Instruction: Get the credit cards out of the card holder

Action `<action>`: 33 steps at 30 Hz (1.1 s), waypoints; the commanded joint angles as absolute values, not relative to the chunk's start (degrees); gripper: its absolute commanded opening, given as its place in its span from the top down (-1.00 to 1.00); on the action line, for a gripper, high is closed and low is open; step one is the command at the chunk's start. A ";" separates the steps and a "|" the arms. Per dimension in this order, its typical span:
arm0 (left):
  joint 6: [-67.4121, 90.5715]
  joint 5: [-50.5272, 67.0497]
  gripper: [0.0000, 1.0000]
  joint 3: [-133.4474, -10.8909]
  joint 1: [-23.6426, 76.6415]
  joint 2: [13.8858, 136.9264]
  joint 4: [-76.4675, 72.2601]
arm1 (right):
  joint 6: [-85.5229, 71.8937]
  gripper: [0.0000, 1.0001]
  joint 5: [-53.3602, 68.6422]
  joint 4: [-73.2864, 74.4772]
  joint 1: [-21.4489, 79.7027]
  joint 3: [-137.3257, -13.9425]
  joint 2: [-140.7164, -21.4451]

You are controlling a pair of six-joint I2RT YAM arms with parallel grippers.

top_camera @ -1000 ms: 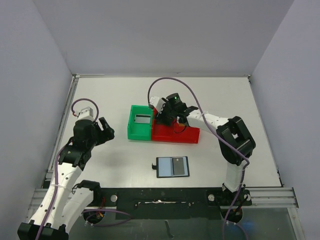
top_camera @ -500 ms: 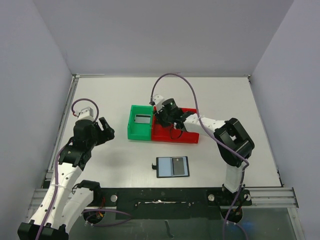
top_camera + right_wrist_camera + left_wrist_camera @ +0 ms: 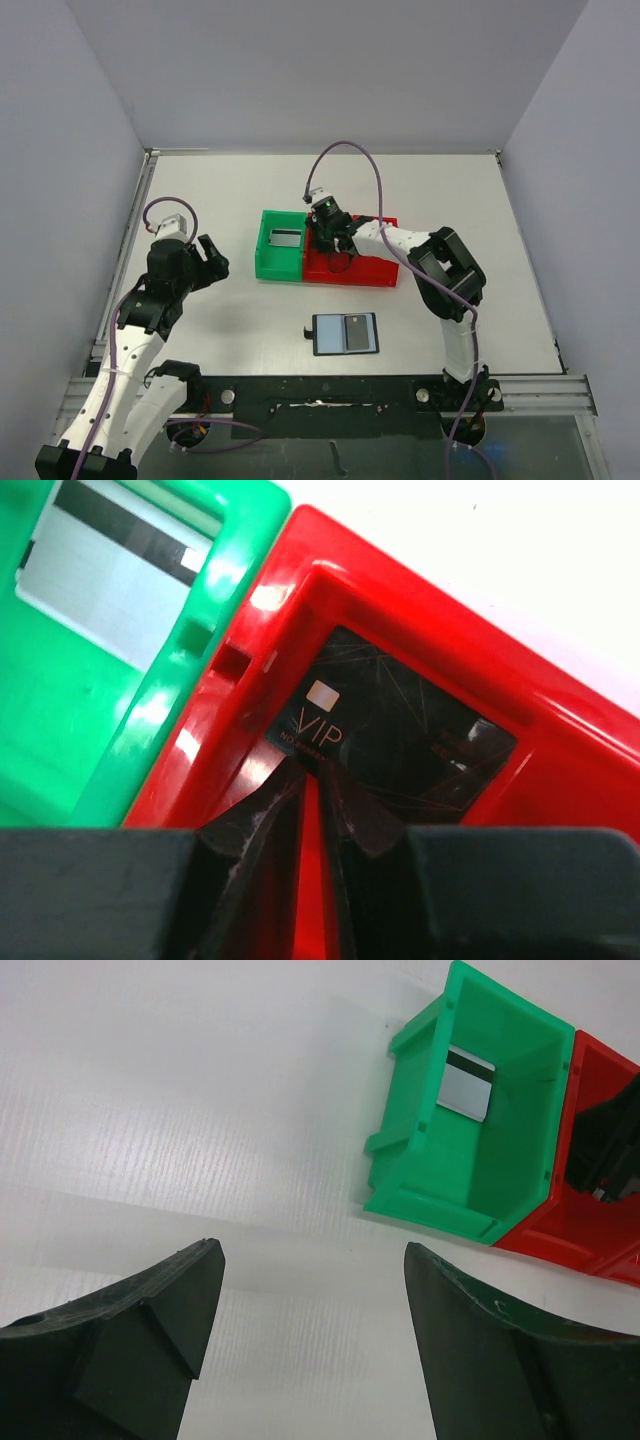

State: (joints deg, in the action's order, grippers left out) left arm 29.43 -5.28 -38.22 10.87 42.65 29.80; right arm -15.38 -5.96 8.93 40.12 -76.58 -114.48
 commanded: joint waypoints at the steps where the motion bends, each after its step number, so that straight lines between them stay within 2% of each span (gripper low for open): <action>1: 28.73 -5.49 -0.45 -38.92 10.63 42.10 26.81 | -23.79 0.75 -7.66 15.48 39.99 -83.06 -117.44; 10: 28.78 -5.63 -0.45 -38.92 10.63 41.88 26.89 | -26.41 0.76 -15.90 17.27 39.91 -83.67 -120.04; 18: 28.74 -5.43 -0.45 -38.94 10.62 41.93 26.81 | -24.84 0.62 -18.40 18.85 40.31 -84.12 -121.66; 25: 28.65 -4.95 -0.45 -38.85 10.63 42.03 26.72 | -21.50 0.51 -14.26 17.41 40.30 -84.33 -118.92; 33: 28.57 -4.48 -0.45 -38.89 10.63 42.19 26.69 | -19.89 0.23 -8.71 16.83 40.16 -84.57 -111.66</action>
